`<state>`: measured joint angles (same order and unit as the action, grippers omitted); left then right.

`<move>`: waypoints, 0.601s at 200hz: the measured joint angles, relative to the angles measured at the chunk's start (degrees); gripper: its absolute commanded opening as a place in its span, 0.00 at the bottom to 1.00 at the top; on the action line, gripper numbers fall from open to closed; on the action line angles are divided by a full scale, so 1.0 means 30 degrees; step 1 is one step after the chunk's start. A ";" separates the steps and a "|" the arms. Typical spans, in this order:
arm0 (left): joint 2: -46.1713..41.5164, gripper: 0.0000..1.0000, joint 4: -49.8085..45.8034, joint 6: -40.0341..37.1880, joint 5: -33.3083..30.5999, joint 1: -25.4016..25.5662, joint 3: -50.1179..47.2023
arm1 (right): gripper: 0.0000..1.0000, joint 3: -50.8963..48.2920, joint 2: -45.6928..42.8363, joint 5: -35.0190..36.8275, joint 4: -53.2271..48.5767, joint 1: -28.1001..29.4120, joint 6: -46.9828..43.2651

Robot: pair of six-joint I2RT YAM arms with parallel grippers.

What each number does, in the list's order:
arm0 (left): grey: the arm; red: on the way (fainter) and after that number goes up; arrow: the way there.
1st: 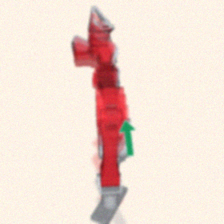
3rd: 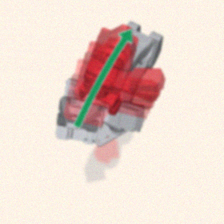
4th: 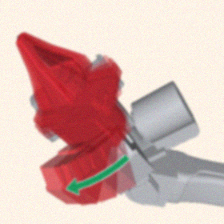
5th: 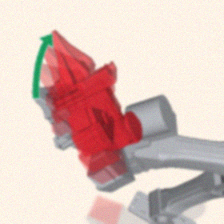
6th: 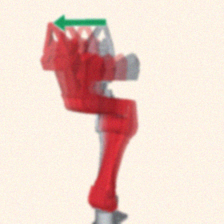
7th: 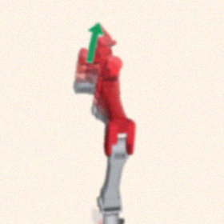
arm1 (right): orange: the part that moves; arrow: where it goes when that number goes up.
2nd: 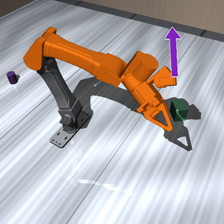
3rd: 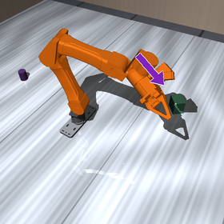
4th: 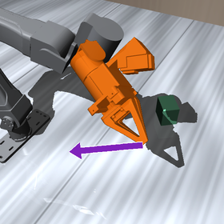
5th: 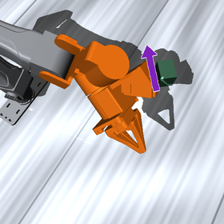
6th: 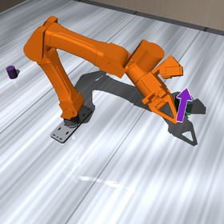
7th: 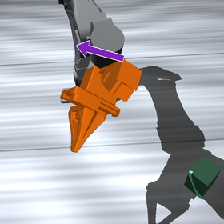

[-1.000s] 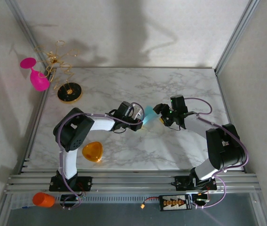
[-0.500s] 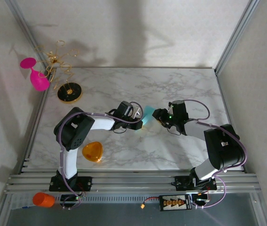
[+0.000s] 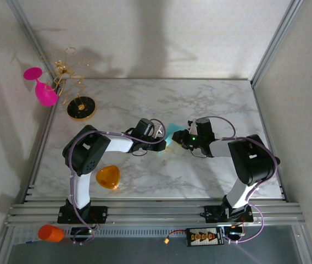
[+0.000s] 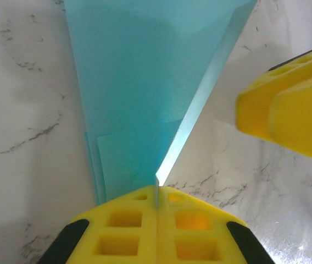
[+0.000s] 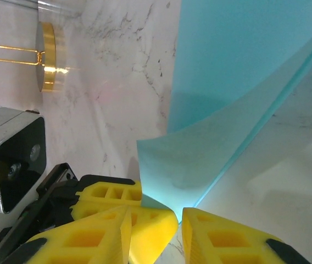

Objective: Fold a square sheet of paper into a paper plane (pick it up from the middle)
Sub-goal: Fold the wing for the fifth time at the center of the table.

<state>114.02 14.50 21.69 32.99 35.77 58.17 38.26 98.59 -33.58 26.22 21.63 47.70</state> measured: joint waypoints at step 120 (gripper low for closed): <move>0.0051 0.15 0.0240 0.0066 0.0561 -0.0087 -0.0036 | 0.28 0.1610 0.2798 -0.1399 0.1137 0.0299 -0.0714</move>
<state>114.17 15.22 21.89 34.68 35.51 58.06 43.09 106.98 -37.78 29.63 22.52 45.56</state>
